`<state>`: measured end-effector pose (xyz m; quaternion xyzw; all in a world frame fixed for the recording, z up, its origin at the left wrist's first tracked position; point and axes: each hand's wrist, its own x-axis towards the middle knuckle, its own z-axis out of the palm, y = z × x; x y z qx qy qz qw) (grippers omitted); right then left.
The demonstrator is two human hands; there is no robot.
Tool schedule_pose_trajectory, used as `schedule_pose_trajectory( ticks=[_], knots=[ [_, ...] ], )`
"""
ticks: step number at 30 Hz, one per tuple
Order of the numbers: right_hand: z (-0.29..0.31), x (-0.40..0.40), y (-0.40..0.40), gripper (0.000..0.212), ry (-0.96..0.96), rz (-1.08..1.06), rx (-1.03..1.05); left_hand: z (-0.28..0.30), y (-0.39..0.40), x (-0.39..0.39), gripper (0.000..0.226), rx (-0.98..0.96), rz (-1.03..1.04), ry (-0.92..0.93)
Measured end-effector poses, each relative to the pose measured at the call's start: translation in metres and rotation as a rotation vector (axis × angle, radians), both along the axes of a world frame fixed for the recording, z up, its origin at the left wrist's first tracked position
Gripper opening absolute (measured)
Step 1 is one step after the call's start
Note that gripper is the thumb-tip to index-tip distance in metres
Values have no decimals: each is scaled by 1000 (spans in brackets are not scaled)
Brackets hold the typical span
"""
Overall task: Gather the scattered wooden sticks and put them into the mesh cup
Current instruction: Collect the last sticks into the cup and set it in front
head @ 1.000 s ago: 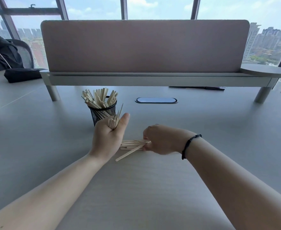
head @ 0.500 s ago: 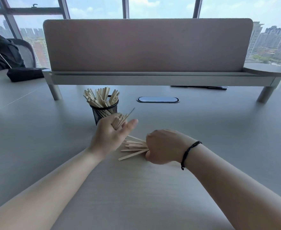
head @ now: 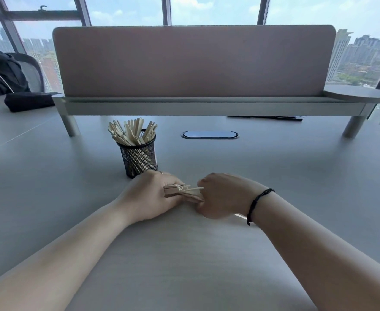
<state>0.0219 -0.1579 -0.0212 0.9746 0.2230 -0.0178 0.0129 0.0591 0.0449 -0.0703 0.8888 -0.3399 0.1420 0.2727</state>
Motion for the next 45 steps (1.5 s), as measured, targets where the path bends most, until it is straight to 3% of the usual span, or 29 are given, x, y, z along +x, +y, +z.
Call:
schedule_pose_trajectory(
  ticks=[4,12,15,21,27,29,31,35,39,42,45],
  knots=[
    [-1,3,-2,23,-40,-20,43,0,-10,-3,8,-20,-55,-70],
    [-5,4,5,17,-8,31,146,-1,-26,-10,27,-121,-48,-81],
    [-5,5,6,15,-31,79,67,-2,-24,-12,6,-205,-76,-26],
    [-10,2,4,9,-42,9,40,6,-18,-11,59,-420,100,-32],
    [-9,11,-7,10,-150,-54,219,22,-14,-13,66,-807,247,-49],
    [-6,15,-12,10,-176,-77,318,25,-15,-12,52,-937,276,30],
    [3,20,-15,10,-152,-102,511,25,-16,-10,53,-1001,301,131],
    [30,21,-17,12,-98,-118,1076,22,-22,-10,47,-1077,218,324],
    [43,18,-18,36,-38,-153,1633,19,-29,-15,56,-1046,126,431],
    [34,19,-13,52,-45,-183,1786,18,-34,-20,54,-1025,109,432],
    [21,18,-6,54,1,-230,1777,18,-32,-19,51,-988,127,377]
  ],
)
